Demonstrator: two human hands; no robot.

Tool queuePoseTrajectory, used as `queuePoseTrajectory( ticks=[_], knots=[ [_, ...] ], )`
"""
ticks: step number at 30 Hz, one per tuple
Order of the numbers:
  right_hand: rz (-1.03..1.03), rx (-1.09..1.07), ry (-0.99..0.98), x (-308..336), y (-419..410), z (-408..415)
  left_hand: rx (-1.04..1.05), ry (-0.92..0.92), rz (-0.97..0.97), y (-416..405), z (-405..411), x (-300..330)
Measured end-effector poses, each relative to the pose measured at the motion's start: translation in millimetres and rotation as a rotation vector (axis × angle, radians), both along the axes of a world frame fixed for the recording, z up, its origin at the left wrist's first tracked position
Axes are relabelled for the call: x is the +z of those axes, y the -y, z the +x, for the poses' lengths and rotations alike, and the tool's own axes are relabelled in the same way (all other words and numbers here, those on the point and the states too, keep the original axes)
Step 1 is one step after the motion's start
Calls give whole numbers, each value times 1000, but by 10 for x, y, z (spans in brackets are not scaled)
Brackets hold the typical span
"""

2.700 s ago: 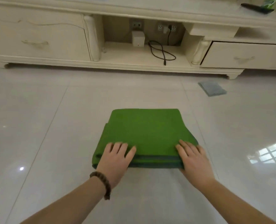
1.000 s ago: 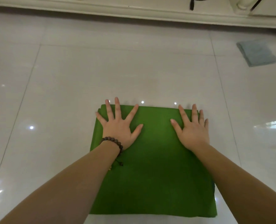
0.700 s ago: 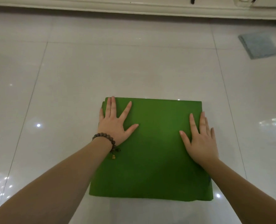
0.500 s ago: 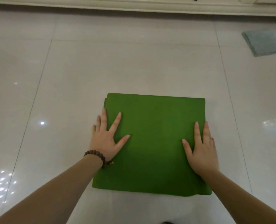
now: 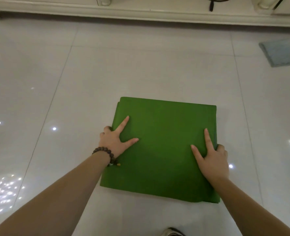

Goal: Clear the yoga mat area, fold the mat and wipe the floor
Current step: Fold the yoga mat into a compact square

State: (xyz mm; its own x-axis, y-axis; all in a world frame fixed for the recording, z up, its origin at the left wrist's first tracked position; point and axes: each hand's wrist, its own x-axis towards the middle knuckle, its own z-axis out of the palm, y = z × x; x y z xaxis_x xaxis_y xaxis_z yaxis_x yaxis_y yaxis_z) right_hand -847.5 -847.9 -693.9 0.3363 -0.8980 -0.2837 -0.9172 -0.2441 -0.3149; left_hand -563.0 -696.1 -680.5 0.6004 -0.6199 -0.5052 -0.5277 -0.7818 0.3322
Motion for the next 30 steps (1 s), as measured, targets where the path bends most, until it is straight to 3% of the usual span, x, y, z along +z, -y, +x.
queuePoseTrajectory(
  ticks=[6,10,14,20,30],
  knots=[
    [153,22,61,135,133,-19,58,-174,-86,7,134,184],
    [164,24,82,265,181,-55,83,-61,-145,-38,-137,290],
    [147,19,81,820,226,-199,104,-50,-140,-123,-425,714],
    [155,32,105,2246,406,-530,62,-1,-161,-6,-754,2128],
    [178,-34,130,5271,982,-1104,-26,-11,-131,794,-1171,5241]
  ],
)
